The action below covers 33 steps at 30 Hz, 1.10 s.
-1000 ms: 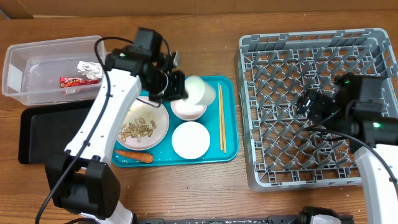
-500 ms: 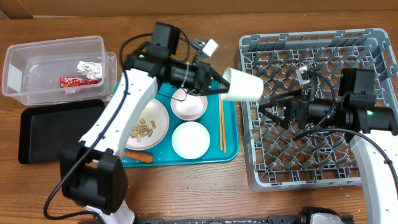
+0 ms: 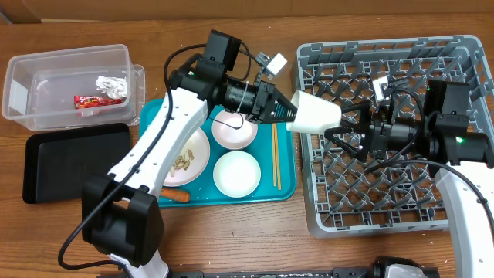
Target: Sort waste into correct bins and load items into the dishwasher
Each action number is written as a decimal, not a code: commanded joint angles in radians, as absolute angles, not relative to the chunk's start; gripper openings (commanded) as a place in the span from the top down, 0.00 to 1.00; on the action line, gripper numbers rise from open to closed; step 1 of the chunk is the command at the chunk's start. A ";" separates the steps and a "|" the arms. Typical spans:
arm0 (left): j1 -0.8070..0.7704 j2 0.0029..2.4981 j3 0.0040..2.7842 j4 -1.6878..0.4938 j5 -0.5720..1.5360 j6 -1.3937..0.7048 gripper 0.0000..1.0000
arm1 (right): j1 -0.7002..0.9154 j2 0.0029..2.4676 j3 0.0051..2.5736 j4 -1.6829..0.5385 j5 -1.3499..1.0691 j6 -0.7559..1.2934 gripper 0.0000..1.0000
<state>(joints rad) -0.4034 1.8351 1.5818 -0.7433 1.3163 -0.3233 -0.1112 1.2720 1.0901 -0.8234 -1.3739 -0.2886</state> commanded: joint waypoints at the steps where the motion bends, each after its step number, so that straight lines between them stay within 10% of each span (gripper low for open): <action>1: -0.438 1.844 1.588 -0.720 1.335 -0.378 0.96 | -0.105 1.269 1.121 -0.816 -1.428 -0.300 0.00; 16: -0.465 1.844 1.588 -0.664 1.327 -0.427 0.96 | -0.106 1.269 1.121 -0.816 -1.426 -0.300 0.42; 23: -0.461 1.844 1.588 -0.697 1.226 -0.414 0.70 | -0.106 1.269 1.121 -0.820 -1.290 -0.254 0.49; 33: -0.316 1.758 1.588 -1.065 0.553 -0.328 0.65 | -0.138 1.262 1.165 -0.922 -0.752 -0.046 0.61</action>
